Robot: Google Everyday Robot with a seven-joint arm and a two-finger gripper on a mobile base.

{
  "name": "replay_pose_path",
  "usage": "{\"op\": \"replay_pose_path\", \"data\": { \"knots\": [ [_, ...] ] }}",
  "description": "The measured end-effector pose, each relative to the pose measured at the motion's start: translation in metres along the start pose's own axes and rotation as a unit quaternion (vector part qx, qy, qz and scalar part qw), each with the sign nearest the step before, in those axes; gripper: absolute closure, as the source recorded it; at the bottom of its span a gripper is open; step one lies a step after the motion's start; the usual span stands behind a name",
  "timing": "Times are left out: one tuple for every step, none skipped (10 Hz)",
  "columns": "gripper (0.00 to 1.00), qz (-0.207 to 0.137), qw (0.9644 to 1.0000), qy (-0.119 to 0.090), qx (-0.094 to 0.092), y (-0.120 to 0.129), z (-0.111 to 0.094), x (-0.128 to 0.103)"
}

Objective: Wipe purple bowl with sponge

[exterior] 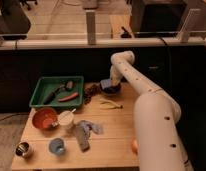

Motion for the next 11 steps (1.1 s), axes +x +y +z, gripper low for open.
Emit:
{"op": "replay_pose_path", "data": {
  "knots": [
    [1.00,-0.002,0.9999,-0.010,-0.004,0.010,-0.002,-0.001],
    [1.00,-0.005,0.9998,-0.017,-0.006,0.022,-0.006,0.001],
    [1.00,-0.007,0.9997,-0.023,-0.008,0.031,-0.007,0.005],
    [1.00,-0.010,0.9995,-0.027,-0.009,0.033,-0.007,0.006],
    [1.00,-0.011,0.9995,-0.028,-0.010,0.033,-0.007,0.004],
    [1.00,-0.011,0.9995,-0.029,-0.011,0.033,-0.006,0.002],
    [1.00,-0.011,0.9995,-0.029,-0.010,0.033,-0.006,0.003],
    [1.00,-0.011,0.9995,-0.029,-0.010,0.033,-0.007,0.003],
    [1.00,-0.010,0.9995,-0.029,-0.010,0.033,-0.007,0.004],
    [1.00,-0.010,0.9995,-0.029,-0.010,0.033,-0.007,0.003],
    [1.00,-0.011,0.9995,-0.029,-0.010,0.032,-0.007,0.003]
  ]
}}
